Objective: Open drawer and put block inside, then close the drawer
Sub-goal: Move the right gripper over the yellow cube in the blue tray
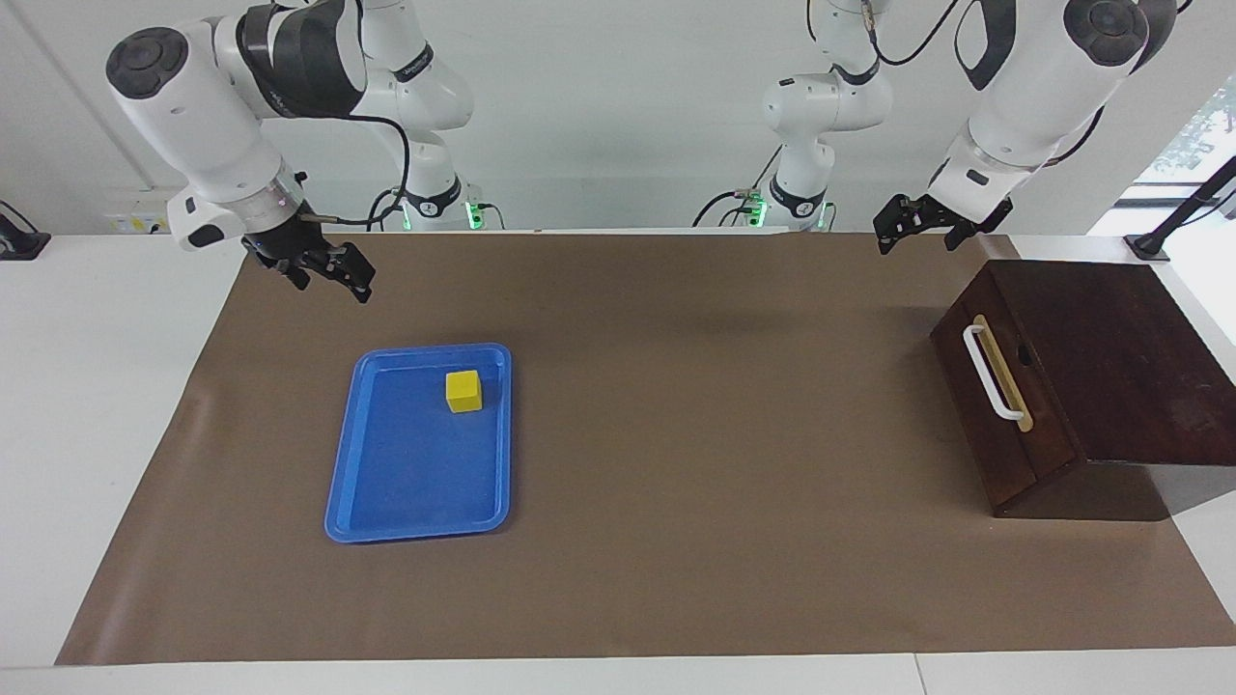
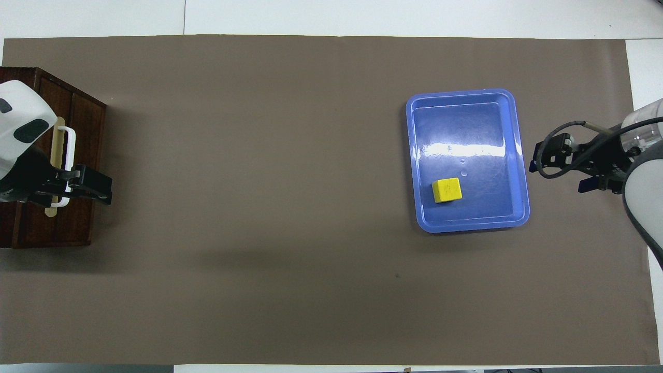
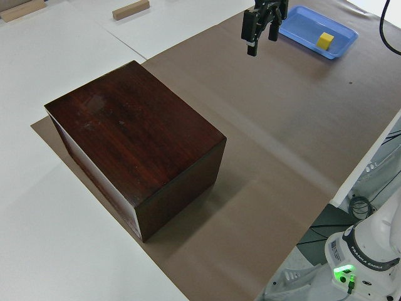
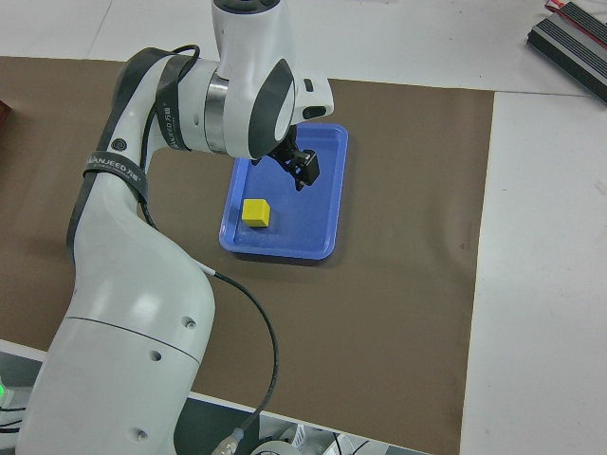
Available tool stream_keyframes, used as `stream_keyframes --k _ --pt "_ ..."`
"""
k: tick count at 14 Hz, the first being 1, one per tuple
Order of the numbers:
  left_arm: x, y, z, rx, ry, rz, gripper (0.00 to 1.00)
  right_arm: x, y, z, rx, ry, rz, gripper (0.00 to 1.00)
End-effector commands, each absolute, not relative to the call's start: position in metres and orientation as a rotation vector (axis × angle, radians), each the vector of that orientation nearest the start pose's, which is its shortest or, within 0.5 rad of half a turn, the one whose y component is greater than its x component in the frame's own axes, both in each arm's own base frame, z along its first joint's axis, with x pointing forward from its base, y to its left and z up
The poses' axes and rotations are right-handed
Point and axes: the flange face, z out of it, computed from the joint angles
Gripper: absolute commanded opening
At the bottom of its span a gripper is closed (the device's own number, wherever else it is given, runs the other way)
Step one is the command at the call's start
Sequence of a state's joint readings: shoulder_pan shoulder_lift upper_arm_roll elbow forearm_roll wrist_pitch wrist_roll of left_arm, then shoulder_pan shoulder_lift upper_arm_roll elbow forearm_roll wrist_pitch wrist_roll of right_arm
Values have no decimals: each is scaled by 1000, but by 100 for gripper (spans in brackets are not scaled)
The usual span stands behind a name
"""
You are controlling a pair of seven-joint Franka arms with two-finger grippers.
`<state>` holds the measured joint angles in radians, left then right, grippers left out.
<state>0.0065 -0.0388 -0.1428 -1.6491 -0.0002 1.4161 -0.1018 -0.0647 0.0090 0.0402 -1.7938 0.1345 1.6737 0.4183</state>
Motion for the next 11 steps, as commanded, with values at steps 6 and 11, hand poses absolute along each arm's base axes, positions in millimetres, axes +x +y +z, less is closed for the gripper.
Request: stream_keyframes --k 6,11 --pt "511 -70 600 -3094 50 300 100 564 4 413 -2431 1447 429 100" --pt "511 -70 600 -3094 48 300 100 580 4 342 -2210 1643 592 100"
